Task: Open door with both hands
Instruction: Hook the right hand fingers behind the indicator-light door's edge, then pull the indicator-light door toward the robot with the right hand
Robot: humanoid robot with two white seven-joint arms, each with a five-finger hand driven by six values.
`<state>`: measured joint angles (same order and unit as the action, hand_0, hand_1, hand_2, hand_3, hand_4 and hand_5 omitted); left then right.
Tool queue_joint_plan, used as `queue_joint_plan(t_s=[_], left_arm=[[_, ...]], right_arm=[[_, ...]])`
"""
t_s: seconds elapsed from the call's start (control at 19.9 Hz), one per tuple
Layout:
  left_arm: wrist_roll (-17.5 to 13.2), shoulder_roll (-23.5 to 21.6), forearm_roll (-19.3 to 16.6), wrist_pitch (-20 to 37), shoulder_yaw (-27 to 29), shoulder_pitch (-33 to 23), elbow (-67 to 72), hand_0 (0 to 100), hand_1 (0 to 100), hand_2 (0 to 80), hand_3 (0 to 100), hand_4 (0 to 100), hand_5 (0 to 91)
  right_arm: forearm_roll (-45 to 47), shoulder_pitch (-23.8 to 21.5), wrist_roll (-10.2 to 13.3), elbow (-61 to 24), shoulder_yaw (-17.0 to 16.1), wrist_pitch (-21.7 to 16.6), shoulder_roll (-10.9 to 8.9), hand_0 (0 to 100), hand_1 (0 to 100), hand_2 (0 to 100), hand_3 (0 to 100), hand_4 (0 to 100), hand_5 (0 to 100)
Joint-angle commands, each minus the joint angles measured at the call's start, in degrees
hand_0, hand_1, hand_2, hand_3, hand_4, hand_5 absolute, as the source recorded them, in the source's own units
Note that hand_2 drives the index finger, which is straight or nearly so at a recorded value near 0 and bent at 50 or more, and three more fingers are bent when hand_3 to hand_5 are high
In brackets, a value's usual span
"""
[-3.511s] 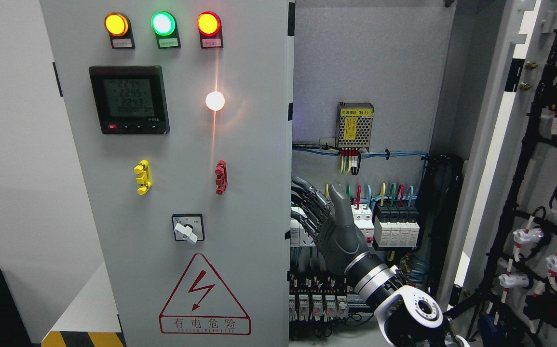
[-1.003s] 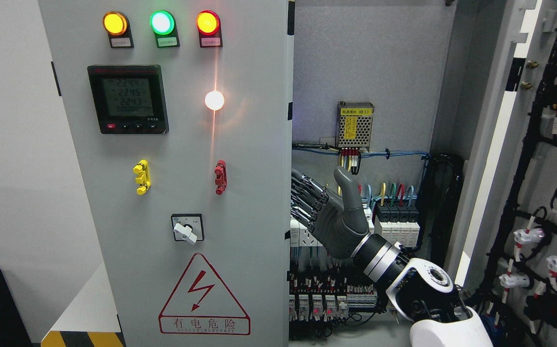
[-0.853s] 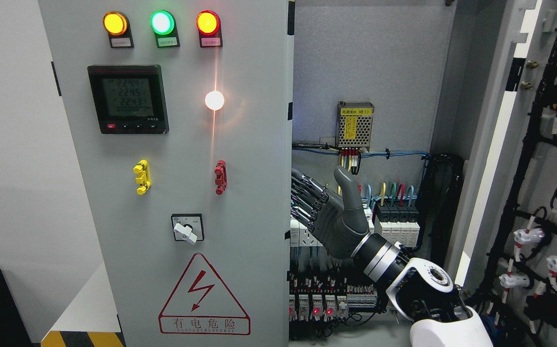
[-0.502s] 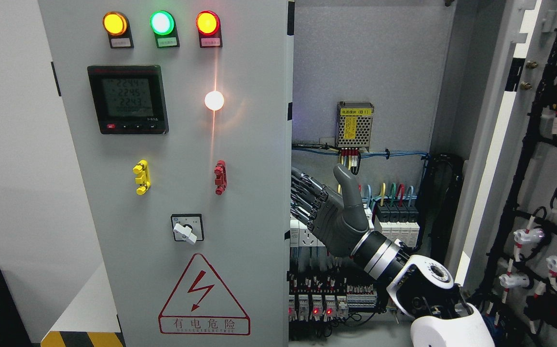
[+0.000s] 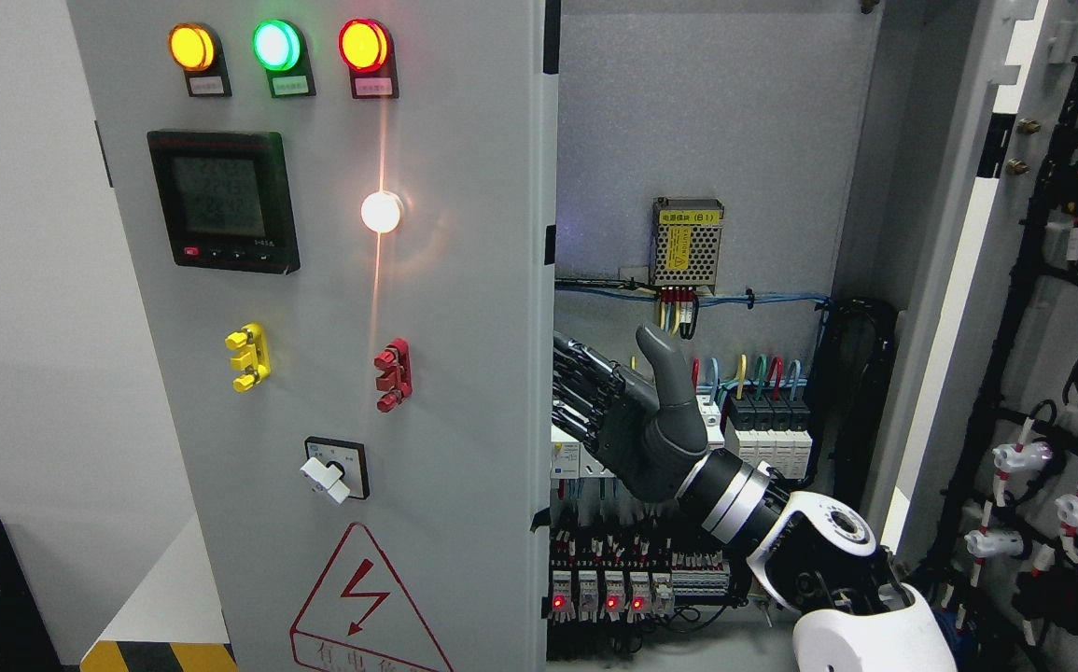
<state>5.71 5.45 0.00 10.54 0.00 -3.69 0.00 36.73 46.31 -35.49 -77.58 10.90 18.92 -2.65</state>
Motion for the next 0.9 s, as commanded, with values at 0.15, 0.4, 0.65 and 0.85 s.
queue_joint_plan(t_s=[0.15,0.4,0.65,0.85], left_arm=[[0.0,0.0,-0.26,0.0,-0.62,0.0,-0.44,0,0,0.0,0,0,0.0],[0.0,0.0,-0.26,0.0,-0.62,0.0,-0.44,0,0,0.0,0,0,0.0],[0.0,0.0,-0.26,0.0,-0.62,0.0,-0.44,0,0,0.0,0,0,0.0],[0.0,0.0,-0.18,0.0,-0.62,0.0,-0.44,0,0,0.0,0,0,0.0]], right_arm=[[0.36,-4.64,-0.28,-7.31,0.62,-0.28,-0.96,0,0,0,0,0,0],[0.36,-6.84,-4.23,-11.18,3.16,-0.37,-0.96,0,0,0,0,0,0],[0.36,-10.8,-4.32,-15.23,6.06,-0.37,-3.5,0,0,0,0,0,0],[0.45,-11.77,-4.5,-17.34,8.79,0.06,-5.61,0,0,0,0,0,0]])
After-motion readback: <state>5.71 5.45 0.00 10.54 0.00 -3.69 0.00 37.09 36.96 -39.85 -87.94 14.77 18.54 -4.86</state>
